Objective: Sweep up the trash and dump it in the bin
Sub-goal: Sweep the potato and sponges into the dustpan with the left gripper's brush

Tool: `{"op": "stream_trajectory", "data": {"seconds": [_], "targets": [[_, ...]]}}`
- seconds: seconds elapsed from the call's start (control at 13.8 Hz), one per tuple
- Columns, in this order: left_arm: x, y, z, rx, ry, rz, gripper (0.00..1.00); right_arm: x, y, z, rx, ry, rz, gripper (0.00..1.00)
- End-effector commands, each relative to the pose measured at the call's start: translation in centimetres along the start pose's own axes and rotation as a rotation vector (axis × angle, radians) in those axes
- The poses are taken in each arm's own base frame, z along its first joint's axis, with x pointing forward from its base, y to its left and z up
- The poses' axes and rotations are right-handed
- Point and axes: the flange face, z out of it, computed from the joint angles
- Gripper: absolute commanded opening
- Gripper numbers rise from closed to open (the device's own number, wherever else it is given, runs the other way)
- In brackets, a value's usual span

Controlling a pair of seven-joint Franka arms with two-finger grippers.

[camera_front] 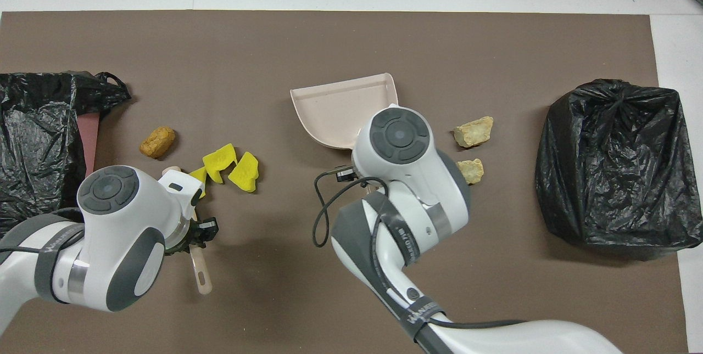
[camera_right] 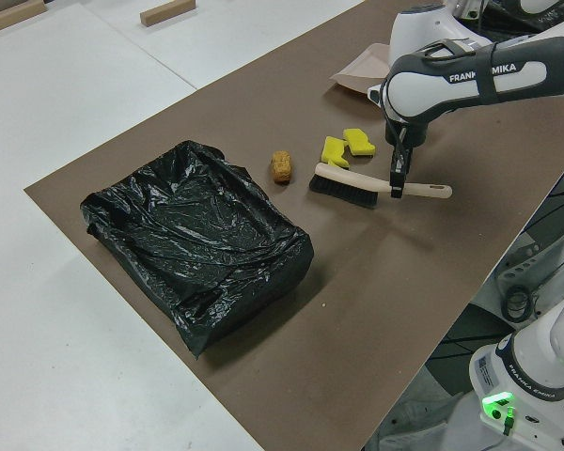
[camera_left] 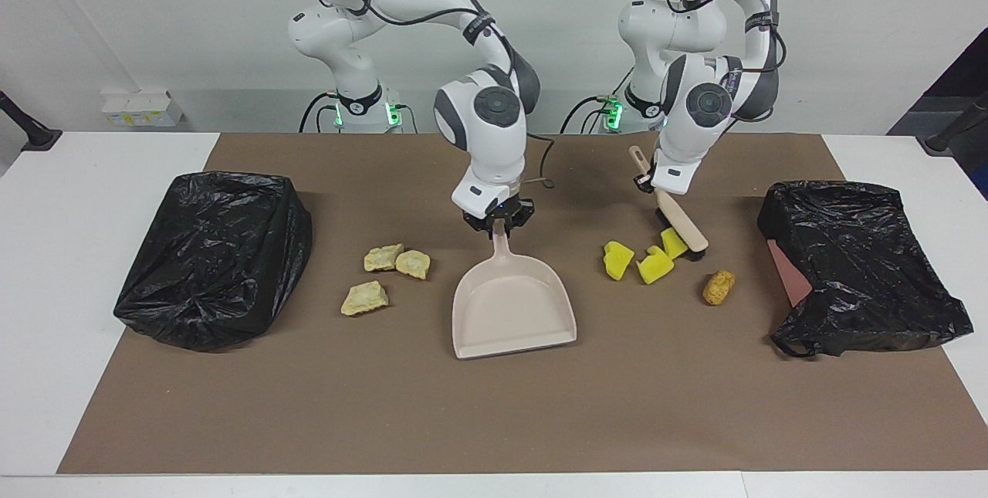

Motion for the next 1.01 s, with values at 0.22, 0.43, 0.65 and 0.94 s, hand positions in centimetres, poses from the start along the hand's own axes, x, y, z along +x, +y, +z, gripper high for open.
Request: {"op": "stream_trajectory", "data": {"seconds": [0.22, 0.43, 0.65, 0.94], "targets": [[-0.8, 3.5, -1.6, -0.027, 0.013, 0.147, 0.0, -3.7, 4.1, -2.9, -0.096, -0.041, -0.556, 0.0], [1.0, 2.3, -4.9, -0.031, 0.005, 0.15, 0.0, -4.2, 5.5, -1.2, -0.105, -0.065, -0.928, 0.0], [3.1, 0.3, -7.0, -0.044, 0.039, 0.118, 0.0, -4.7, 4.6, -0.2, -0.126, -0.057, -1.009, 0.0], [7.4, -4.8, -7.2, -0.002, 0.077, 0.117, 0.0, -5.4, 0.2, 2.8, -0.128, -0.057, -1.058, 0.0]]}}
